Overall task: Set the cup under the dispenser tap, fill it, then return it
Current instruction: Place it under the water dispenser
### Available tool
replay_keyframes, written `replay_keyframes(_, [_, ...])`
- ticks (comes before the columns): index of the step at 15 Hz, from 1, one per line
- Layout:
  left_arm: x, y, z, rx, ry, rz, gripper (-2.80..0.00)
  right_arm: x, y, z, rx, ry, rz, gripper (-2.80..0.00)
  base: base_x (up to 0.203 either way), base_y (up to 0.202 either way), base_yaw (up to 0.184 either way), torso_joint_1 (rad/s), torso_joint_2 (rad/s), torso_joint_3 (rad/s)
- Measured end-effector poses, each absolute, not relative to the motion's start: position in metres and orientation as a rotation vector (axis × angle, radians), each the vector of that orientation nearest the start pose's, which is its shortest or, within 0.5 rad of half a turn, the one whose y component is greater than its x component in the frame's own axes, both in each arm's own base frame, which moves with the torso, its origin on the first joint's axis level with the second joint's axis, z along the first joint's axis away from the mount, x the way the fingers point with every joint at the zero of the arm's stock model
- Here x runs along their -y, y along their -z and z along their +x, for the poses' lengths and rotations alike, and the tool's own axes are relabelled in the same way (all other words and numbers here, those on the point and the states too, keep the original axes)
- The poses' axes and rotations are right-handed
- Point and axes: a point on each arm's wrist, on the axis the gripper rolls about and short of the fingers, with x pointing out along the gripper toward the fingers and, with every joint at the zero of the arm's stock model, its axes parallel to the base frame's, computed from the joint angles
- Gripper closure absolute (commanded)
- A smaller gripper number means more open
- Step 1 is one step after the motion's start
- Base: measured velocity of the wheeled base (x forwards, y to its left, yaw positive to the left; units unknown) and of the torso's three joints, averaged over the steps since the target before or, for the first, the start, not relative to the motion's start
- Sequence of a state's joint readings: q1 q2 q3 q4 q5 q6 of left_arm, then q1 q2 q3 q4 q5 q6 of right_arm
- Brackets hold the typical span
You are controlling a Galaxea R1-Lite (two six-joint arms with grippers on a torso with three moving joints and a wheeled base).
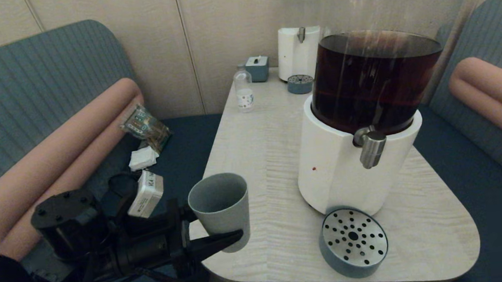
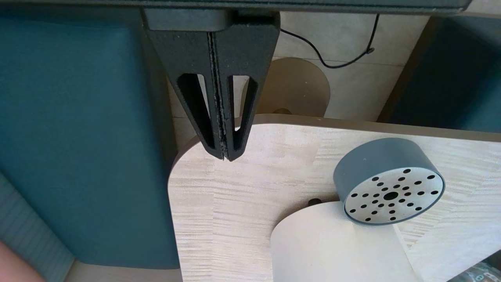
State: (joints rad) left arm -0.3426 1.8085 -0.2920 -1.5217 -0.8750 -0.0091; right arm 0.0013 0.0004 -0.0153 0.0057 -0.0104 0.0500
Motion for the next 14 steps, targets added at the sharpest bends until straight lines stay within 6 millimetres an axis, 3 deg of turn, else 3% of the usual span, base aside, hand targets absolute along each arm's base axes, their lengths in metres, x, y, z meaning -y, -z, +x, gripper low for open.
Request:
replay_keyframes(7, [0.127,-0.125,0.206,0.001,1.350,-0.011,0.00,0.000,-0.079,-0.024,0.012,0.009,0.050,0.00,0.000,0.000,0.000,0.000,0.00,0.000])
replay_keyframes(14, [0.147,-0.111,0.205,-0.051,1.420,-0.013,0.00,0.000,-0.079,-0.024,0.014,0.009,0.050,0.00,0.000,0.000,0.000,0.000,0.00,0.000])
